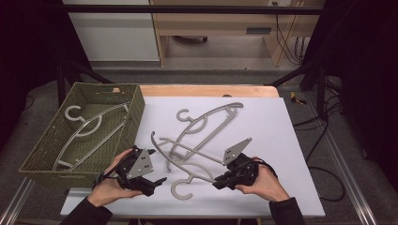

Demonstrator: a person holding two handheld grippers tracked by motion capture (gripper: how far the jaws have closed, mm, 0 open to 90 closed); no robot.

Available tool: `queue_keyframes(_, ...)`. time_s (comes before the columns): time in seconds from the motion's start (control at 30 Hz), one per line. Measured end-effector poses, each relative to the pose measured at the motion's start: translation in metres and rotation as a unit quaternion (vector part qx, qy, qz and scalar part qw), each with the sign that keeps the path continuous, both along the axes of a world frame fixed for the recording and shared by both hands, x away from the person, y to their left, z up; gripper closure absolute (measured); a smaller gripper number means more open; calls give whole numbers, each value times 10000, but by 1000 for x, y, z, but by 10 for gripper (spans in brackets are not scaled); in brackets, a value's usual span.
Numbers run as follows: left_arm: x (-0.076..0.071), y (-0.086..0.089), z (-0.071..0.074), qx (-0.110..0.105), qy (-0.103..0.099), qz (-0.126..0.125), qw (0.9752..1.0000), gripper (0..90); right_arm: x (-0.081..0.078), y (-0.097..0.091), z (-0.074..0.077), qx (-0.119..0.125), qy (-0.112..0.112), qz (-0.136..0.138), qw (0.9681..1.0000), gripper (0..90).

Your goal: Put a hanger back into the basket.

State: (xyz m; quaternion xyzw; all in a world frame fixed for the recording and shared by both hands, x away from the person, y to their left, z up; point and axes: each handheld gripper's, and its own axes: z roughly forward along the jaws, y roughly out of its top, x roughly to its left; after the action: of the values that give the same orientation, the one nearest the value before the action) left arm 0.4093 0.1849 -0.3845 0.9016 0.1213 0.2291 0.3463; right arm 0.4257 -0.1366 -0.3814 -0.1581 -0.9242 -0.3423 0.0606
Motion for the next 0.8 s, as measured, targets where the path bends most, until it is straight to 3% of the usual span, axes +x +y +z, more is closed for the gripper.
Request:
queue_keyframes(0.13, 2, -13, -5, 367, -172, -210, 9990, 159, -2, 1, 0, 12, 23, 77, 10000, 820)
queue_keyframes(0.37, 3, -23, -10, 696, -425, -498, 9954, 330, -4, 4, -2, 23, 85, 171, 9998, 820)
queue_keyframes(0.5, 0, -25, -13, 928, -681, -675, 9911, 434, -4, 5, -2, 15, 145, 224, 9996, 819)
queue_keyframes(0.53, 0, -25, -13, 928, -681, -675, 9911, 459, -4, 5, -2, 15, 145, 224, 9996, 819)
queue_keyframes(0.57, -1, -26, -14, 1004, -781, -743, 9891, 490, -4, 5, -2, -15, 133, 256, 9996, 820)
queue_keyframes(0.67, -3, -27, -14, 1048, -863, -794, 9875, 565, -4, 6, -2, -3, 122, 254, 9996, 820)
queue_keyframes(0.73, -4, -27, -14, 1190, -981, -887, 9840, 609, -4, 6, -2, 5, 158, 273, 9995, 819)
queue_keyframes(0.8, -5, -27, -15, 1226, -1003, -905, 9832, 646, -4, 6, -2, 16, 161, 301, 9994, 819)
